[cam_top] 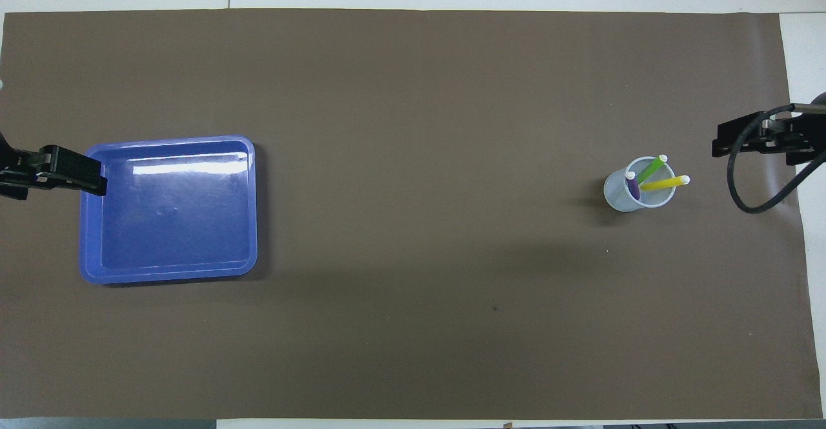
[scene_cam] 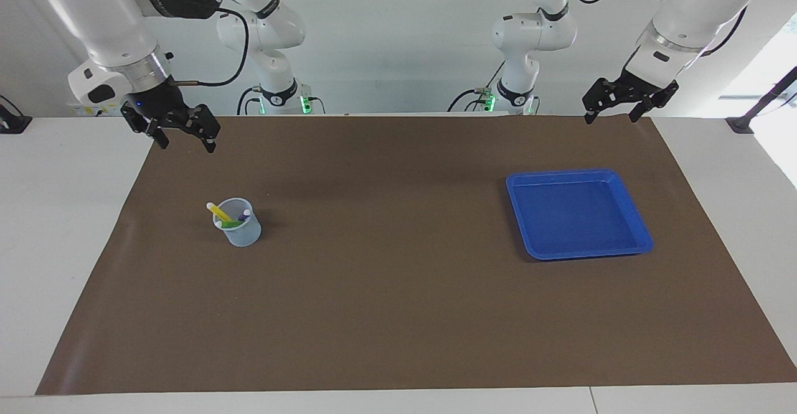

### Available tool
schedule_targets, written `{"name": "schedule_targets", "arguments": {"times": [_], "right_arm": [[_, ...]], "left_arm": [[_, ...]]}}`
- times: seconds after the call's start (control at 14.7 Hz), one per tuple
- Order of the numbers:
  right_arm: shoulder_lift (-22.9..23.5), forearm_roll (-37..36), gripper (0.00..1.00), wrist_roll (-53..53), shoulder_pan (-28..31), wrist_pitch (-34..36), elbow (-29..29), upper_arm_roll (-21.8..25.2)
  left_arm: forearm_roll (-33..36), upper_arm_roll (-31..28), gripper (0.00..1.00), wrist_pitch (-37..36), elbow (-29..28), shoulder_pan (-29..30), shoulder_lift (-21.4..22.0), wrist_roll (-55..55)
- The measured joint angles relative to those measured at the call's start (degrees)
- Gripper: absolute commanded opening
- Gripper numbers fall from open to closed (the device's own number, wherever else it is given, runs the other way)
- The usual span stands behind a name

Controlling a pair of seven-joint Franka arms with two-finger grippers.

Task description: Transfer and insert pens with both arms

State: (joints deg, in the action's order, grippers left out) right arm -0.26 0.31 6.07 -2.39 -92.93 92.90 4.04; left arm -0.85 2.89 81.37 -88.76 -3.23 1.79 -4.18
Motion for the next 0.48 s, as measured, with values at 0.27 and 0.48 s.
{"name": "schedule_targets", "arguments": {"times": [0.27,0.48], "right_arm": [[-0.01,-0.01,1.0,0.0,0.1,0.0,0.0,-0.33],[-0.02,-0.01,1.0,0.0,0.1,0.0,0.0,-0.43]], "left_arm": [[0.0,0.0,1.0,0.0,0.0,0.0,0.0,0.0],[0.0,0.0,1.0,0.0,0.0,0.0,0.0,0.0]]}}
